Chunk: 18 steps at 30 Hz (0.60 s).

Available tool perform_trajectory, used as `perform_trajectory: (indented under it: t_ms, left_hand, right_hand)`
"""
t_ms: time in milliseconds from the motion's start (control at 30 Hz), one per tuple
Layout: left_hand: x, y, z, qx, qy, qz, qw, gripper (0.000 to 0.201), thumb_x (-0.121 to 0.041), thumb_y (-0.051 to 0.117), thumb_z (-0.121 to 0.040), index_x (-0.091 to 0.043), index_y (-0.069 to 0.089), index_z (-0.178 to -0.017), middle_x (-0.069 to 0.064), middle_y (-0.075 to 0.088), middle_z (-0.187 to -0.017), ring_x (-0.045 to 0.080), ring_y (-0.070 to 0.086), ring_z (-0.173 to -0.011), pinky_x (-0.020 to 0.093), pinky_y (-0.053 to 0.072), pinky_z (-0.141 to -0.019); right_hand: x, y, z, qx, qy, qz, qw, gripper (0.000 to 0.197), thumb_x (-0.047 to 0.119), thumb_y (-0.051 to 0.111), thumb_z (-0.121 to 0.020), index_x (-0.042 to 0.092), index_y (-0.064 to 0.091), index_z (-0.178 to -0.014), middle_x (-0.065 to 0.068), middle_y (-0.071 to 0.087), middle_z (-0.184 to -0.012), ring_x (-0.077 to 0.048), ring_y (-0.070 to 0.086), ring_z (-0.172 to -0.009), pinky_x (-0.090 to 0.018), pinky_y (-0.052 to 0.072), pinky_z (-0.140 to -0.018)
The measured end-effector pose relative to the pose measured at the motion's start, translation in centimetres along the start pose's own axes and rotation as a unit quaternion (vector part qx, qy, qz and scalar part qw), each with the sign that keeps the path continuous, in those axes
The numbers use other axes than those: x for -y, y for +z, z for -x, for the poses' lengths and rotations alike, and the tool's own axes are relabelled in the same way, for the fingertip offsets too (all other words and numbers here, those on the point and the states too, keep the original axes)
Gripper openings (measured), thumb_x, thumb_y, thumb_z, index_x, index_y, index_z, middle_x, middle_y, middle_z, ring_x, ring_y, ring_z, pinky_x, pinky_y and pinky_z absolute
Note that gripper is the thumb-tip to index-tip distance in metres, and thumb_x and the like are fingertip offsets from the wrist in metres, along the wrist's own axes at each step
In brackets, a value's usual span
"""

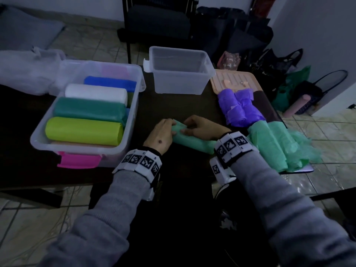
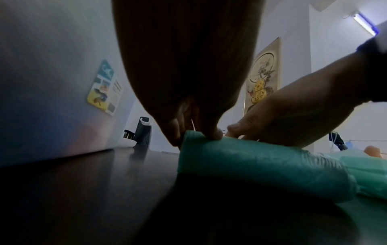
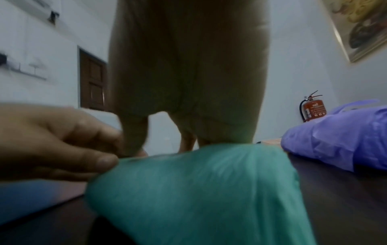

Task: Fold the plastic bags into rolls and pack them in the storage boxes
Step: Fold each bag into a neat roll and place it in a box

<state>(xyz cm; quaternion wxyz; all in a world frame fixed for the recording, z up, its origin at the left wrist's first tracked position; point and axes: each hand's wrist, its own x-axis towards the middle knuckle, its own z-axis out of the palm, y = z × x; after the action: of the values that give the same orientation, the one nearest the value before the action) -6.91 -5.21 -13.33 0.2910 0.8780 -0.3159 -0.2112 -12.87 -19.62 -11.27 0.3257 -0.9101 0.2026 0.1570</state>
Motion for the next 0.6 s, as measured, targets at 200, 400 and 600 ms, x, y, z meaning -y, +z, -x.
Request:
perform_trajectory:
  t_ms: [200,400,600]
  left_hand:
    - [0.0,-0.6,-0.1,-0.009,-0.027,0.052,0.998,0.035,-0.008,0.051,-0.093,-0.015,0.054,-0.127,0.008,0.051,-0.131,0.021,0.052,-0.115,0.027,0.041,-0.091]
    - [-0.1,-1.1,0.4,-0.013,-0.029,0.085,0.996,0.035,-0.003,0.056,-0.09,-0.014,0.06,-0.122,0.012,0.058,-0.126,0.024,0.056,-0.114,0.026,0.044,-0.093]
    - [-0.8,-1.2,1.2,-0.007,-0.034,0.052,0.998,0.032,-0.007,0.056,-0.09,-0.016,0.061,-0.12,0.015,0.058,-0.123,0.03,0.057,-0.11,0.038,0.046,-0.098]
  right_hand:
    - [1.0,-0.1,-1.6,0.09,0.009,0.084,0.992,0.038,0.044,0.066,-0.083,0.02,0.058,-0.112,-0.002,0.061,-0.108,-0.019,0.058,-0.102,-0.03,0.043,-0.087]
    - [1.6,0.8,-0.9,0.066,-0.005,0.107,0.992,0.049,0.042,0.068,-0.081,0.013,0.054,-0.119,-0.005,0.059,-0.113,-0.02,0.057,-0.102,-0.032,0.045,-0.089]
    - [1.9,3.3,0.6,0.001,-0.018,0.2,0.98,0.077,0.04,0.073,-0.077,0.008,0.034,-0.135,-0.011,0.042,-0.134,-0.028,0.042,-0.124,-0.042,0.039,-0.102]
